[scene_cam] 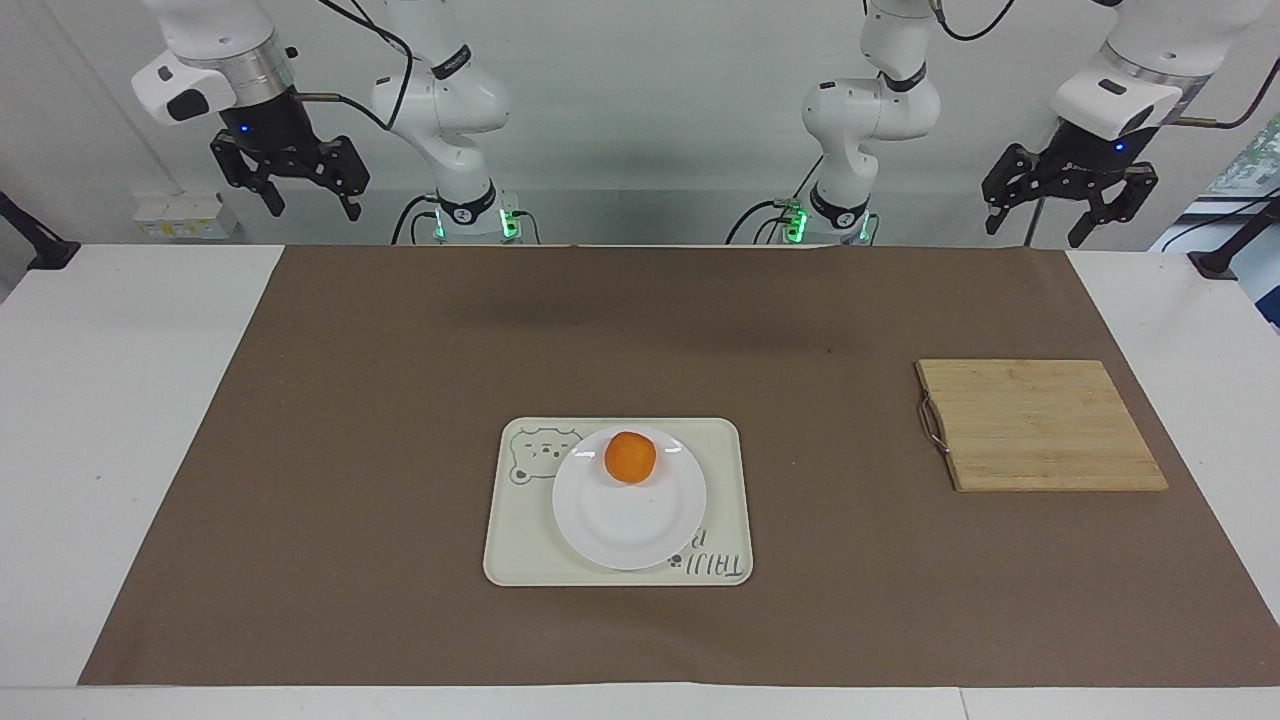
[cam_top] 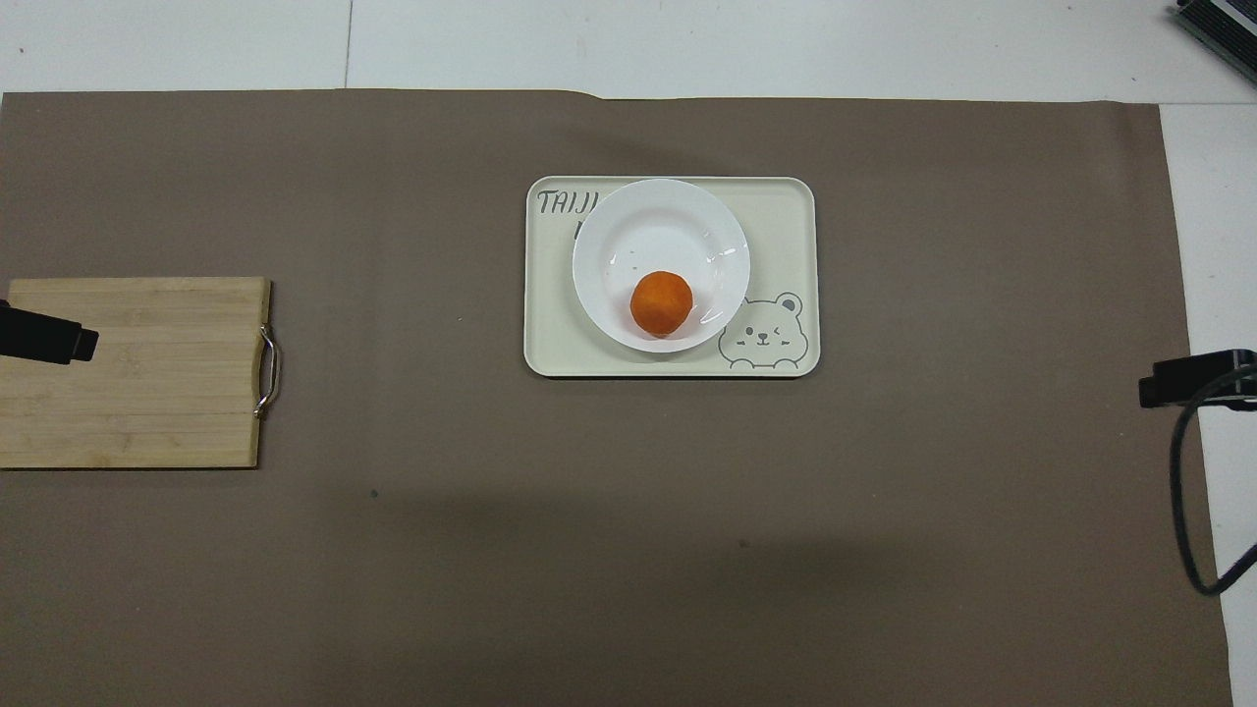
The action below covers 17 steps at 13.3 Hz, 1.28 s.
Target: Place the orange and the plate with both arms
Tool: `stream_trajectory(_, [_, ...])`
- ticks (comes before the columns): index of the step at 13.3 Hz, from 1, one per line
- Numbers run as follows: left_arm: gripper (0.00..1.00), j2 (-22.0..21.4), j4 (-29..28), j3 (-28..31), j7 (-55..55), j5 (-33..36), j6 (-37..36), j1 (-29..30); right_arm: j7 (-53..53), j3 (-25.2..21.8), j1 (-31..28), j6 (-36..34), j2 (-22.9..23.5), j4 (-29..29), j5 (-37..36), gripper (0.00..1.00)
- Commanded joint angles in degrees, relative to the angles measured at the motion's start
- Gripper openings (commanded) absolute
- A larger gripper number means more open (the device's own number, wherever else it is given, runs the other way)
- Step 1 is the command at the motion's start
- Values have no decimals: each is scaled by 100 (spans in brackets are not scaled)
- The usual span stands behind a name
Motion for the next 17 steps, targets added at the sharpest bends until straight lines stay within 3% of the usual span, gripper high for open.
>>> stream_trajectory(1, [100,5,102,-70,24,86,-59,86,-86,15,-12,198,-161,-194,-149,100])
stream_trajectory(8, [100,5,102,-70,50,95,-85,68,-113,-21,-64,75,-126,-62,-88,100])
stream_trajectory(13, [100,5,102,-70,59,95,-94,77,-166,-56,-126,-48,243,412,132,100])
stream_trajectory(17, [100,5,102,-70,68,95,-94,77,-166,-56,-99,-30,182,342,88,100])
